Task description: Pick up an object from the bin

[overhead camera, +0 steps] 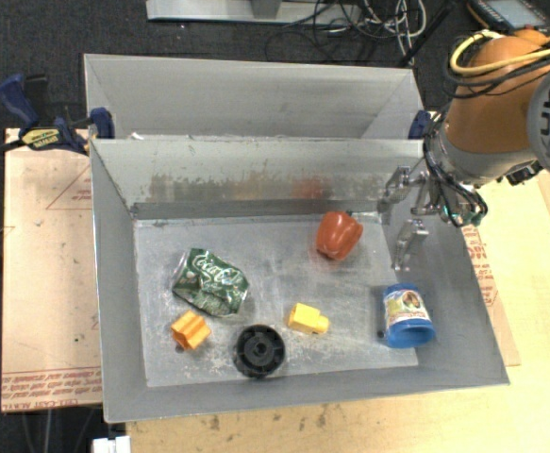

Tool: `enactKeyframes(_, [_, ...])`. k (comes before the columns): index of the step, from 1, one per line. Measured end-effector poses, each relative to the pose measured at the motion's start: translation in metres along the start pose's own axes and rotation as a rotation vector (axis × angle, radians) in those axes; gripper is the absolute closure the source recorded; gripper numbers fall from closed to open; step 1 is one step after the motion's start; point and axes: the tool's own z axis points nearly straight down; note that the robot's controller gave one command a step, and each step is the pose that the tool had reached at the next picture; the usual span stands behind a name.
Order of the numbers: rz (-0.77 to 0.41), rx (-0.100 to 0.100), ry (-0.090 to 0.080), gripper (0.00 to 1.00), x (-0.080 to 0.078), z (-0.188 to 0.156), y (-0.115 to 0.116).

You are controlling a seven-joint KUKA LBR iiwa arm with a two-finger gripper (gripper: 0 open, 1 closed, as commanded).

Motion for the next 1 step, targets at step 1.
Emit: enactKeyframes(1, [-0.083, 0.002, -0.005, 0.00, -0.0051, 0.0394, 0.0285])
